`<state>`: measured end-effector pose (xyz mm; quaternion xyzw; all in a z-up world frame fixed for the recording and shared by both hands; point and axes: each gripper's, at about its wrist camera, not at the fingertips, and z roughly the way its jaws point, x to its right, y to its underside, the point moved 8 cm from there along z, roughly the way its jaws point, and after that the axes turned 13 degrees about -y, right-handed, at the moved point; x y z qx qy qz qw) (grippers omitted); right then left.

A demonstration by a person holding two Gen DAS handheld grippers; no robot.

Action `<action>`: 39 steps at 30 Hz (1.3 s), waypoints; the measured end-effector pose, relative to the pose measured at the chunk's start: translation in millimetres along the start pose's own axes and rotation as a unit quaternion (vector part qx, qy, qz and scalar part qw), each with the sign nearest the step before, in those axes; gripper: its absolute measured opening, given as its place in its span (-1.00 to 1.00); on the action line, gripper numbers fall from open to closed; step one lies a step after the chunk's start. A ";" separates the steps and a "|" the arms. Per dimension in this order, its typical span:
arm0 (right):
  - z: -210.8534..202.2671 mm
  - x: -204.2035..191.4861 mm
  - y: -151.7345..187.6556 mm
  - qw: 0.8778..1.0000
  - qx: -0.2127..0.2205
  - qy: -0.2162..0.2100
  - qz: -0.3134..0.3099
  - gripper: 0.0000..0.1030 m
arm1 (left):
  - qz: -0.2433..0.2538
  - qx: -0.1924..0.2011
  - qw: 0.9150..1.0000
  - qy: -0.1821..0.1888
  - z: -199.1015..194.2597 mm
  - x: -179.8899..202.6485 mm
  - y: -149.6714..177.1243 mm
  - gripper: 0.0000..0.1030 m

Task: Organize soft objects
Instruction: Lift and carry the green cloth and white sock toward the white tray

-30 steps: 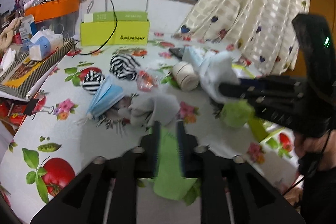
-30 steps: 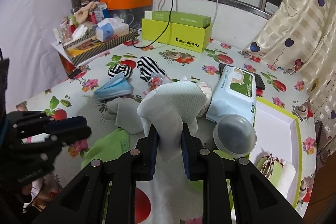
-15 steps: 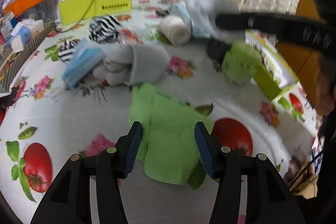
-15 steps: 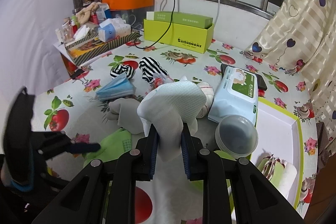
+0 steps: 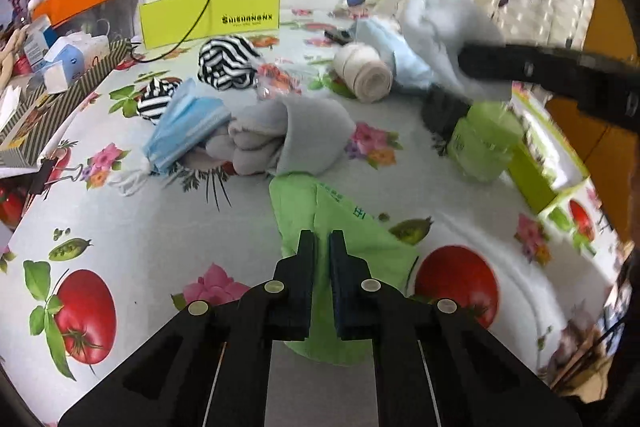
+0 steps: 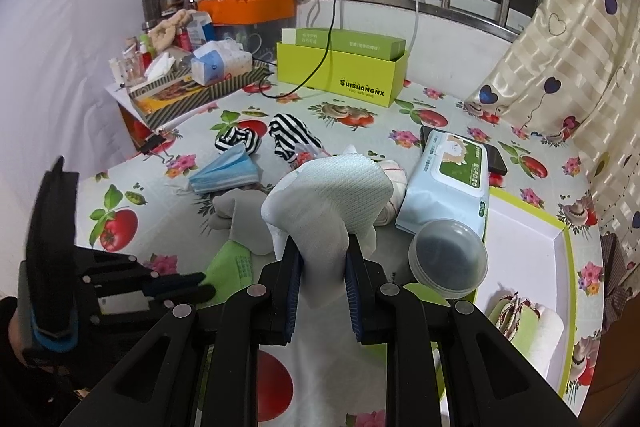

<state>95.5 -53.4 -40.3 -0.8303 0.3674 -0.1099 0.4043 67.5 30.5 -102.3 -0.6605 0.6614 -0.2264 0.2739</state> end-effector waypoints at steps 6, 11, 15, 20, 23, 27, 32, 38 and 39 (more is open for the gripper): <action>-8.9 1.1 2.1 1.000 0.008 -0.007 0.003 -0.62 | -0.013 0.029 0.999 -0.004 -19.3 -1.1 -17.2 -0.85; -17.0 3.4 2.2 1.000 0.018 -0.009 0.005 -0.62 | -0.027 0.053 0.998 -0.005 -33.4 -2.1 -32.7 -0.85; -23.9 5.4 1.3 1.000 0.026 -0.008 0.008 -0.62 | -0.037 0.067 0.997 -0.003 -41.3 -4.1 -43.2 -0.85; -34.0 6.6 0.3 0.999 0.037 -0.007 0.009 -0.62 | -0.047 0.082 0.995 0.004 -51.3 -4.6 -53.7 -0.85; -38.4 7.0 -0.3 0.999 0.041 -0.005 0.008 -0.62 | -0.051 0.092 0.994 0.013 -57.4 -2.7 -61.1 -0.85; -45.7 7.4 -1.3 0.999 0.048 -0.002 0.006 -0.62 | -0.050 0.101 0.993 0.018 -62.2 2.3 -69.0 -0.85; -53.9 12.6 -0.6 0.998 0.057 0.003 0.010 -0.62 | -0.047 0.108 0.993 0.025 -65.9 10.5 -77.8 -0.85; -62.7 22.3 1.2 0.998 0.065 0.008 0.016 -0.62 | -0.039 0.114 0.992 0.034 -69.0 23.8 -84.4 -0.85; -64.5 24.2 1.4 0.998 0.067 0.009 0.017 -0.62 | -0.036 0.114 0.992 0.036 -69.3 26.7 -85.7 -0.85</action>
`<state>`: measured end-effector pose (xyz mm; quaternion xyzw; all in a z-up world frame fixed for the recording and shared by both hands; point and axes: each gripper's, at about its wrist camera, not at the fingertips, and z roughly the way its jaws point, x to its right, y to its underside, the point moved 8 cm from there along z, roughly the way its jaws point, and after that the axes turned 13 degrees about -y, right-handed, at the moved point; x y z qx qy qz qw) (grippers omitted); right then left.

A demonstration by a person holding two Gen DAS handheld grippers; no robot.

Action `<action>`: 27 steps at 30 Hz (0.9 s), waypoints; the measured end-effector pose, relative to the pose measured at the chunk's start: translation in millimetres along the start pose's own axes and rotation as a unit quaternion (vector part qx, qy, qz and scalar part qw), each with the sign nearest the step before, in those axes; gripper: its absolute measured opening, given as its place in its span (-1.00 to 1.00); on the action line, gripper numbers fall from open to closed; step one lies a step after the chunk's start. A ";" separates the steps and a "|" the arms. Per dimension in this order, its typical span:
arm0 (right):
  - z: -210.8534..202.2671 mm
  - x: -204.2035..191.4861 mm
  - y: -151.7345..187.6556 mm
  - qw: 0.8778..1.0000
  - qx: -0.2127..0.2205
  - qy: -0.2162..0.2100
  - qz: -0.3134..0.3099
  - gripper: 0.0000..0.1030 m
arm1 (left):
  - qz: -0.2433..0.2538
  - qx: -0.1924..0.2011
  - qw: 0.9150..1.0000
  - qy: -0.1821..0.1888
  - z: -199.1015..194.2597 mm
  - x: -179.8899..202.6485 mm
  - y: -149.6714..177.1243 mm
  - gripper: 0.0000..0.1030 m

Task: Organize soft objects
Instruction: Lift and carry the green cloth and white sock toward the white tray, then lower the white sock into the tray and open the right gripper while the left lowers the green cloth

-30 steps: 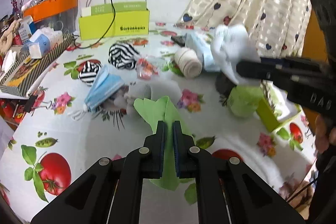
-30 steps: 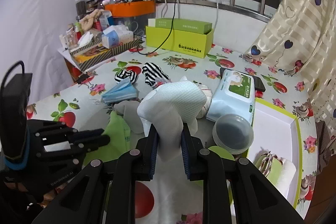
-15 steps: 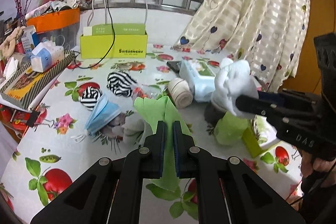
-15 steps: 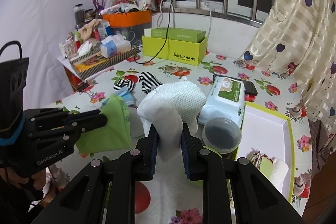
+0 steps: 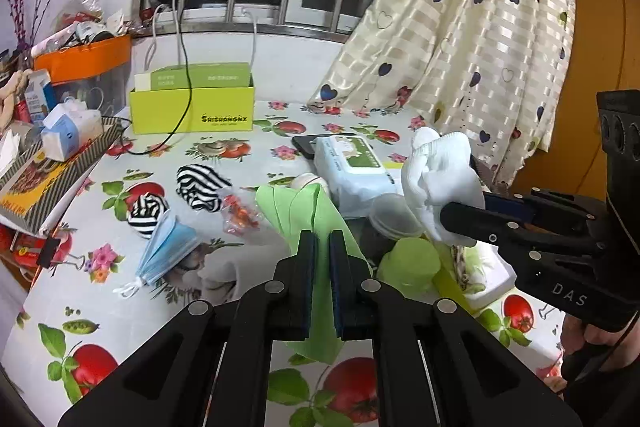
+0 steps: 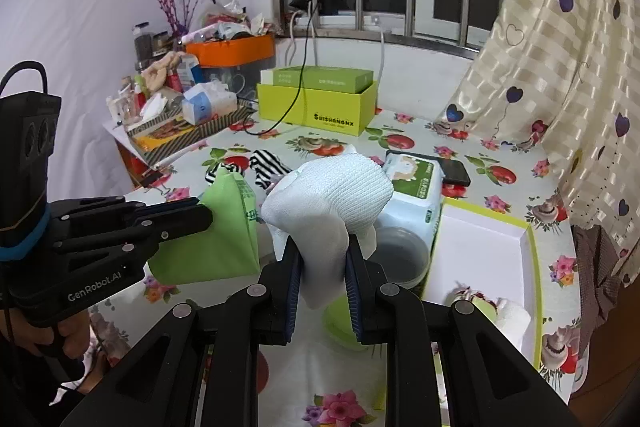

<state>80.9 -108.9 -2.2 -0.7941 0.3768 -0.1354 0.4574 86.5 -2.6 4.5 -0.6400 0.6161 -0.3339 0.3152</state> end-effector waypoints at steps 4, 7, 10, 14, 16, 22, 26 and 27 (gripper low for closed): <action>-6.6 6.2 0.3 1.000 0.007 0.003 0.004 -0.62 | 0.006 0.002 1.000 0.004 -0.1 9.4 -4.0 -0.85; -12.5 13.0 0.8 1.000 0.012 0.007 0.009 -0.62 | 0.011 0.004 1.000 0.008 0.3 16.9 -7.3 -0.85; -19.6 21.6 1.7 1.000 0.018 0.014 0.015 -0.62 | 0.016 0.006 1.000 0.015 0.6 26.0 -11.2 -0.85; -30.3 36.1 5.1 0.999 0.025 0.026 0.025 -0.62 | 0.023 0.008 0.999 0.024 2.5 38.4 -15.6 -0.85; -36.8 46.3 8.0 0.998 0.029 0.035 0.034 -0.62 | 0.027 0.006 0.999 0.029 4.7 45.8 -16.5 -0.85; -58.9 83.8 20.1 0.995 0.041 0.067 0.066 -0.62 | 0.033 0.004 0.999 0.041 10.0 62.1 -19.9 -0.85; -70.6 102.1 27.2 0.992 0.046 0.083 0.081 -0.62 | 0.038 0.006 0.998 0.050 11.0 72.9 -24.1 -0.85; -73.4 107.7 29.2 0.991 0.047 0.087 0.086 -0.62 | 0.039 0.007 0.998 0.052 11.4 76.1 -25.7 -0.85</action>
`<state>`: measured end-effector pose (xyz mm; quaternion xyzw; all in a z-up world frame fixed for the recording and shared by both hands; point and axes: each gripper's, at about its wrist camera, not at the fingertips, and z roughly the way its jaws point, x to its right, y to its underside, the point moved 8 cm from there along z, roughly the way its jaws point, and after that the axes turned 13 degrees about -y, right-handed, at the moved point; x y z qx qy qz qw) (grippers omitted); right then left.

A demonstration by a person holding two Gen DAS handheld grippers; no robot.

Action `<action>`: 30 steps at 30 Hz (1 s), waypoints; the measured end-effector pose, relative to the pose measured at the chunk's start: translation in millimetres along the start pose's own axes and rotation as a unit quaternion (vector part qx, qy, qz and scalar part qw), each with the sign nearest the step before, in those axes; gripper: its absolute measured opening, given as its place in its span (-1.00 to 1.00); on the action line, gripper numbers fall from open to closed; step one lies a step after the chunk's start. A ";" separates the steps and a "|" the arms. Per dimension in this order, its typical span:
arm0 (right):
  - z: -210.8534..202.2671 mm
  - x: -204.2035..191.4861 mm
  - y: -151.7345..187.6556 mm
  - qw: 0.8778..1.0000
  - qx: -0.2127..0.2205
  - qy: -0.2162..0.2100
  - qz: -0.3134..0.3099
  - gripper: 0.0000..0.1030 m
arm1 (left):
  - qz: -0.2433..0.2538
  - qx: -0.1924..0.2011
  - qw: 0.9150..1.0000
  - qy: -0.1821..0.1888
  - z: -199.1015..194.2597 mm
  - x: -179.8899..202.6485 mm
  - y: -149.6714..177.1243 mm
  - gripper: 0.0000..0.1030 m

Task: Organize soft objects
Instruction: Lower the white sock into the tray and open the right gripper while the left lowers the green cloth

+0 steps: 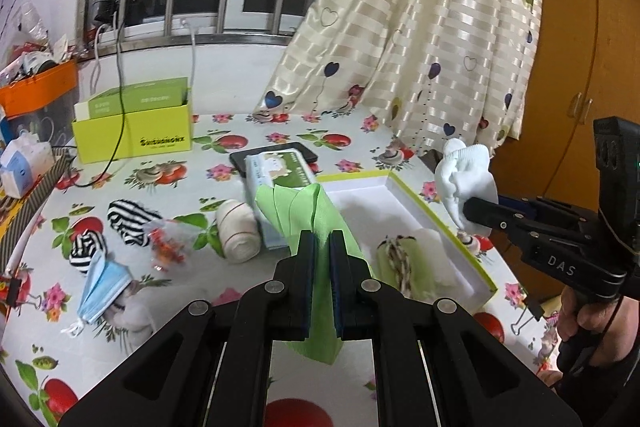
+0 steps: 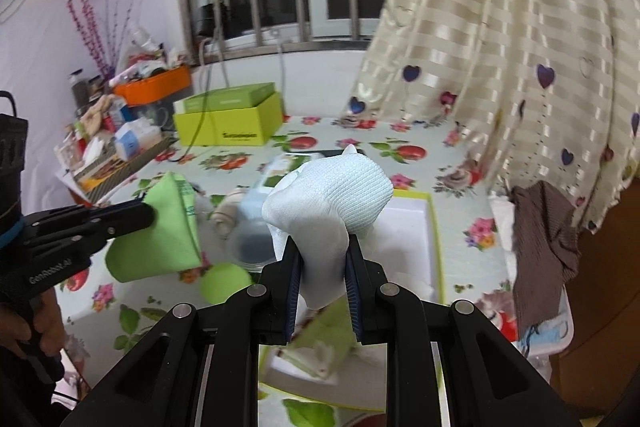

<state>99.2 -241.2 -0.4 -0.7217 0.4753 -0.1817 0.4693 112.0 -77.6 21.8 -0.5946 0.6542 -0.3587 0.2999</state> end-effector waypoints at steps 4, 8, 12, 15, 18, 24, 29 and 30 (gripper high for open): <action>-3.2 14.0 2.6 1.000 0.001 0.007 0.011 -0.62 | 0.007 0.001 1.000 0.009 4.4 11.2 -5.7 -0.85; 2.7 24.2 6.9 1.000 -0.006 0.007 0.020 -0.62 | 0.015 0.000 1.000 0.017 9.7 23.8 -10.5 -0.85; 16.3 38.6 12.5 0.999 -0.020 0.007 0.030 -0.62 | 0.023 -0.002 0.999 0.025 16.7 35.4 -14.1 -0.85; 29.3 52.1 16.2 0.999 -0.033 0.009 0.041 -0.62 | 0.027 -0.006 0.999 0.029 24.0 42.8 -16.5 -0.85; 43.1 64.8 19.5 0.998 -0.044 0.009 0.049 -0.62 | 0.031 -0.012 0.999 0.031 33.6 49.3 -17.9 -0.85; 71.4 79.2 21.4 0.996 -0.068 -0.002 0.054 -0.61 | 0.037 -0.030 0.998 0.031 54.3 58.6 -17.6 -0.85; 95.5 96.4 31.5 0.993 -0.093 -0.007 0.070 -0.56 | 0.043 -0.044 0.998 0.029 70.4 65.2 -16.9 -0.85; 98.9 99.2 34.3 0.992 -0.097 -0.007 0.075 -0.54 | 0.045 -0.046 0.998 0.028 73.0 66.7 -16.9 -0.85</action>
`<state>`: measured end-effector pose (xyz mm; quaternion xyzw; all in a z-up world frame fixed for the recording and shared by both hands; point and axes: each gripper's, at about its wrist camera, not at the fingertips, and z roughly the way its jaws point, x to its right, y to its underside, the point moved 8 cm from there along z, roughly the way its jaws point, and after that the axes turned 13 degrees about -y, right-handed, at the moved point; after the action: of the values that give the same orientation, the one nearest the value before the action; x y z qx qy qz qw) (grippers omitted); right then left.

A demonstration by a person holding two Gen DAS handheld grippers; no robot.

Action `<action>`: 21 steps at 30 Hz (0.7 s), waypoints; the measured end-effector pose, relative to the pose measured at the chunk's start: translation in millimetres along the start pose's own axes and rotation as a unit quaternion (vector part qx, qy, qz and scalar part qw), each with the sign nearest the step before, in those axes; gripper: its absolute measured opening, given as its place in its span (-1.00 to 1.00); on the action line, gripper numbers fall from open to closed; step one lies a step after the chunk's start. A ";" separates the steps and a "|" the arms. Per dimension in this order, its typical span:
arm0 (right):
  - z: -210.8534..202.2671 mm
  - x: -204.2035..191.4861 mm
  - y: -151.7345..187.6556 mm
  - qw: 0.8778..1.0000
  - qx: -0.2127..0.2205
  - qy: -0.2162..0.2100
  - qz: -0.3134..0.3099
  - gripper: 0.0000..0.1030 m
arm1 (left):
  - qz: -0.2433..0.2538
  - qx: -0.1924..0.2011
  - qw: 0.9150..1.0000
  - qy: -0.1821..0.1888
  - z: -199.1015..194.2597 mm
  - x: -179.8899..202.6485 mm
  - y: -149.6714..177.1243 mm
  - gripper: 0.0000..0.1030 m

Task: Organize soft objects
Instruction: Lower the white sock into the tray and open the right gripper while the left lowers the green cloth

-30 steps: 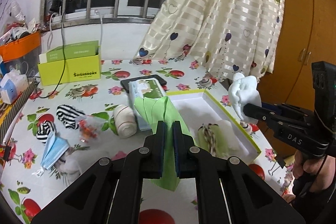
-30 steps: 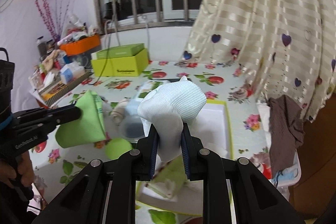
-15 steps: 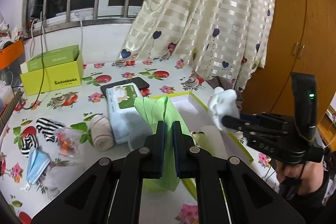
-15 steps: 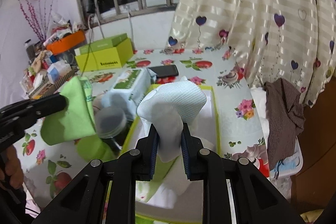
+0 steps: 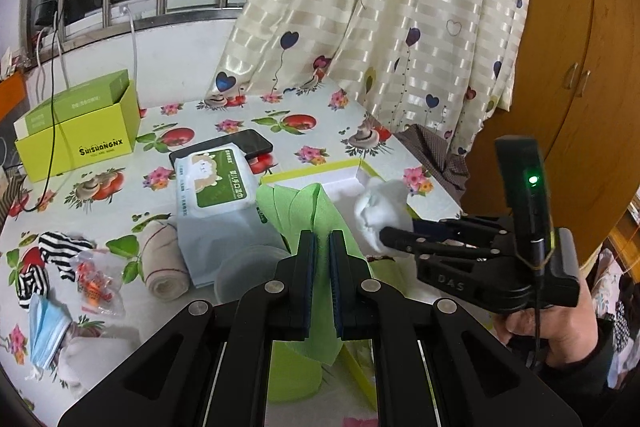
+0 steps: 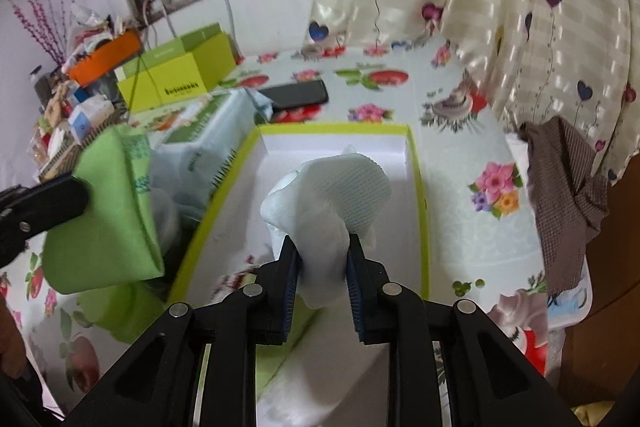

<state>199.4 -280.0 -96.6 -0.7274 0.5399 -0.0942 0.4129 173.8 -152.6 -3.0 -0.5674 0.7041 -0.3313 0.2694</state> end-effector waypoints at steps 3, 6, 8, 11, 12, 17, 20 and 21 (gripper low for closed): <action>3.7 7.5 3.0 1.000 -0.004 -0.001 0.014 -0.28 | 0.005 -0.005 1.000 -0.001 7.9 4.7 -2.3 -0.85; -5.8 9.5 1.3 1.000 0.011 -0.001 0.019 -0.07 | 0.009 -0.010 1.000 0.000 14.2 8.7 -4.4 -0.85; -13.1 10.1 0.0 1.000 0.020 0.002 0.017 -0.03 | 0.009 -0.014 1.000 0.001 18.2 11.0 -5.8 -0.85; -28.0 12.1 0.1 0.999 0.039 0.007 0.021 -0.02 | 0.011 -0.015 1.000 -0.002 23.3 13.5 -8.7 -0.85; -31.1 12.7 0.4 0.999 0.043 0.007 0.023 -0.02 | 0.012 -0.016 1.000 -0.003 26.2 14.7 -9.5 -0.85; -43.2 16.5 4.8 0.998 0.055 0.006 0.033 -0.02 | 0.018 -0.032 0.999 -0.009 43.3 19.4 -6.8 -0.85; -44.9 17.3 6.3 0.998 0.056 0.004 0.034 -0.01 | 0.020 -0.047 0.999 -0.004 55.6 24.3 -3.3 -0.85; -45.3 17.6 6.3 0.998 0.057 0.003 0.034 -0.01 | 0.022 -0.050 0.999 -0.003 58.8 26.2 -2.7 -0.85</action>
<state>175.6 -318.3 -77.4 -0.6835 0.5595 -0.1128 0.4550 214.3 -188.1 -38.4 -0.5659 0.7309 -0.2881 0.2501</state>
